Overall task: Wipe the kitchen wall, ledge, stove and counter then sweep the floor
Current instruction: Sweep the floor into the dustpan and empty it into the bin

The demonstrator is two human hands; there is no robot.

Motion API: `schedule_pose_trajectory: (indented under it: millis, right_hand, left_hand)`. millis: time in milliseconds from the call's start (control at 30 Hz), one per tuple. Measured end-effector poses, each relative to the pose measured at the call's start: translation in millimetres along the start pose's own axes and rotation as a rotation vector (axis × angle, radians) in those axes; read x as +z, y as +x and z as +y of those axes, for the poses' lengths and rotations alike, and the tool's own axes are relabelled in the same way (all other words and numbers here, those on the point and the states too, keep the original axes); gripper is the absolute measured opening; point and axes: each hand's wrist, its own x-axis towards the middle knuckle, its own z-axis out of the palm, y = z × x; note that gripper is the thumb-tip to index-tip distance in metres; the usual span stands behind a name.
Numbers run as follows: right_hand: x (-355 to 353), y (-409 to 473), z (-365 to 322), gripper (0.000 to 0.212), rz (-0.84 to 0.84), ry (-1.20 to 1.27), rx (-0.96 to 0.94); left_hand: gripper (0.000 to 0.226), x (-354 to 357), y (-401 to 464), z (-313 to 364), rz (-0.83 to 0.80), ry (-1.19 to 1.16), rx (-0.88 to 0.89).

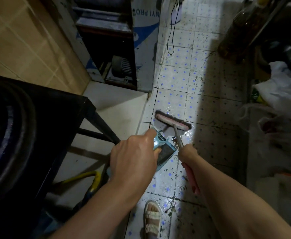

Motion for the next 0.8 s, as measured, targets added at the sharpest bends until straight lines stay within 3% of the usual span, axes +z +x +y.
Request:
schedule_pose_trajectory:
  millis: [500,800]
  right_hand:
    - [111,-159,105,0.037,-0.025,0.025,0.135]
    - [144,-218,128,0.028,-0.051,0.069,0.123]
  left_hand:
    - [0.023,4,-169,-47,0.053,-0.015,0.125]
    - [0.023,0,-216,-61,0.053,-0.014,0.148]
